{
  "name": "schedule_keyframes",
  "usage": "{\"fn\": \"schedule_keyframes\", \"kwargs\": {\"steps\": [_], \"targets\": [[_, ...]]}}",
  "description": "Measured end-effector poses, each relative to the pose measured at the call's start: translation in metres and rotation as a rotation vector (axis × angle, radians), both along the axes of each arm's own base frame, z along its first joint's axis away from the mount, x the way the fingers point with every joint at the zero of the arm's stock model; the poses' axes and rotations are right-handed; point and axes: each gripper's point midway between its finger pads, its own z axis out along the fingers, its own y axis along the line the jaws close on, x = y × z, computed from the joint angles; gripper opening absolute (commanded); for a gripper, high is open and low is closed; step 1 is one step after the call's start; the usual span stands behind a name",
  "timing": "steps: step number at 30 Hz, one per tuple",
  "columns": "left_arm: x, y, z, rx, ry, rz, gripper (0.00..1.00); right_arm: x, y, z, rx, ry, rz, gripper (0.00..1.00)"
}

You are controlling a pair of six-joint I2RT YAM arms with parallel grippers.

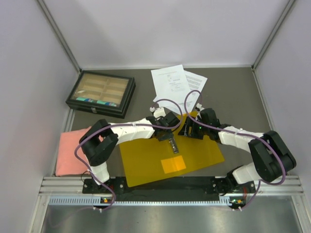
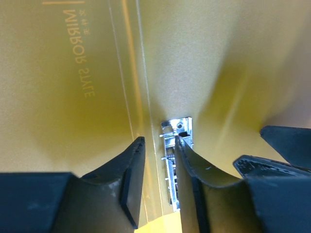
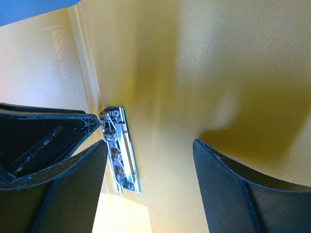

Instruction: Put the files into the folder

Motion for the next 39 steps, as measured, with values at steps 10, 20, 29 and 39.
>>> {"fn": "schedule_keyframes", "kwargs": {"steps": [10, 20, 29, 39], "targets": [[-0.001, -0.006, 0.003, -0.032, 0.006, -0.012, 0.24, 0.000, 0.003, 0.000, 0.013, -0.001, 0.010, 0.72], [-0.007, -0.001, -0.007, -0.010, 0.028, -0.010, 0.21, 0.000, 0.004, 0.000, 0.023, -0.006, 0.013, 0.72], [-0.008, -0.006, -0.014, -0.022, 0.042, -0.007, 0.00, 0.000, 0.005, 0.001, 0.032, -0.009, 0.018, 0.72], [-0.009, -0.008, -0.014, -0.048, 0.045, 0.005, 0.00, -0.067, 0.012, -0.001, 0.180, 0.113, 0.167, 0.51]]}}
